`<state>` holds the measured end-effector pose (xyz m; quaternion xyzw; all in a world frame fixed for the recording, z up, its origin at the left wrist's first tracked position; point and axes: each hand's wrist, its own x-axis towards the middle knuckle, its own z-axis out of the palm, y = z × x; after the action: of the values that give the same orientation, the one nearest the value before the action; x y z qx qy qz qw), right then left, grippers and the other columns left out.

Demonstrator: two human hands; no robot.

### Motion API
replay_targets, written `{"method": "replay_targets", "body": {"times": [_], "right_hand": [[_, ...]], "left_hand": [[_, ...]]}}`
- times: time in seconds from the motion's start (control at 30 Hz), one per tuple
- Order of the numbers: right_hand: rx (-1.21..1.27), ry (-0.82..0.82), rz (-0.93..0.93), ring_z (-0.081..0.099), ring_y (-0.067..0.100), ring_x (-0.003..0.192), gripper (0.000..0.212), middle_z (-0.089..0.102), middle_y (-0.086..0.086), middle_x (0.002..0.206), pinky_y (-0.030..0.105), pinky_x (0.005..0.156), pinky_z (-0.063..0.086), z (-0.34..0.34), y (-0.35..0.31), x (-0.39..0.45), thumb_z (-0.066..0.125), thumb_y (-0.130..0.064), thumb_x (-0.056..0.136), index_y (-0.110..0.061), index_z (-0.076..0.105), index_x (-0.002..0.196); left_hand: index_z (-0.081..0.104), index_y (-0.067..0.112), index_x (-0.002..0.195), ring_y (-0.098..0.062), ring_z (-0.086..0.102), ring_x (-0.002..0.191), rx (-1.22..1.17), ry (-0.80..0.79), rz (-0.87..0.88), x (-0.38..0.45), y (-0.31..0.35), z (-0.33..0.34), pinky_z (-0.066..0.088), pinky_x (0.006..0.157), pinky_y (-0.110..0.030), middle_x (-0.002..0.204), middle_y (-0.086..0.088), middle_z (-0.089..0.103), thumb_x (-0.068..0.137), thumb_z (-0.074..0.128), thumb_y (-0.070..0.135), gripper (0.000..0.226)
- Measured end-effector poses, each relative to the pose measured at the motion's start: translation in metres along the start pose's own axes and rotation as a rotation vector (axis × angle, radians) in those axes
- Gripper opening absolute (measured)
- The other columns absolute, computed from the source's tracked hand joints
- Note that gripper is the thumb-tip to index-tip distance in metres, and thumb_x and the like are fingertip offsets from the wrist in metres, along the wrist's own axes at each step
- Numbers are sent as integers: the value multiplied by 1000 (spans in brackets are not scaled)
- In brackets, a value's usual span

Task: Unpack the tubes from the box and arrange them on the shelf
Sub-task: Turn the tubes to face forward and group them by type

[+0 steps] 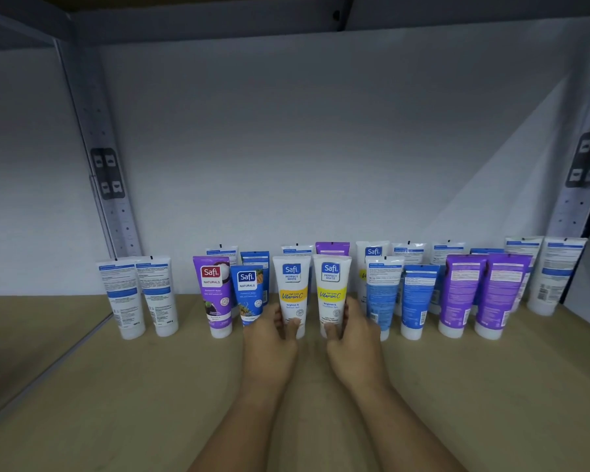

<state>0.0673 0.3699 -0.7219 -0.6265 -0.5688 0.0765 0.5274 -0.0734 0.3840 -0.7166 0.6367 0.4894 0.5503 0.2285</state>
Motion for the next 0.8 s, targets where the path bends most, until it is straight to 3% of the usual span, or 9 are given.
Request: {"method": "replay_targets", "body": {"times": [0.23, 0.67, 0.8], "right_hand": [[-16, 26, 9, 65, 14, 101, 43, 68, -2, 110, 22, 78, 50, 1, 2, 2, 77, -18, 81, -18, 55, 117], [-8, -35, -8, 65, 12, 104, 43, 68, -3, 114, 31, 87, 56, 2, 6, 3, 74, -16, 84, -20, 55, 122], [29, -57, 5, 66, 8, 101, 44, 69, -7, 111, 33, 88, 57, -3, 6, -3, 73, -13, 82, -22, 58, 122]], "left_hand": [[66, 27, 98, 11, 66, 82, -88, 1, -19, -1, 7, -2, 48, 70, -3, 90, 19, 71, 82, 76, 7, 28], [66, 24, 106, 14, 64, 87, -26, -23, -31, -5, 5, -2, 47, 71, -2, 95, 19, 70, 85, 73, 12, 25], [67, 19, 108, 0, 67, 90, -3, 21, -63, -12, 6, -4, 51, 79, -15, 99, 11, 72, 85, 72, 9, 26]]}}
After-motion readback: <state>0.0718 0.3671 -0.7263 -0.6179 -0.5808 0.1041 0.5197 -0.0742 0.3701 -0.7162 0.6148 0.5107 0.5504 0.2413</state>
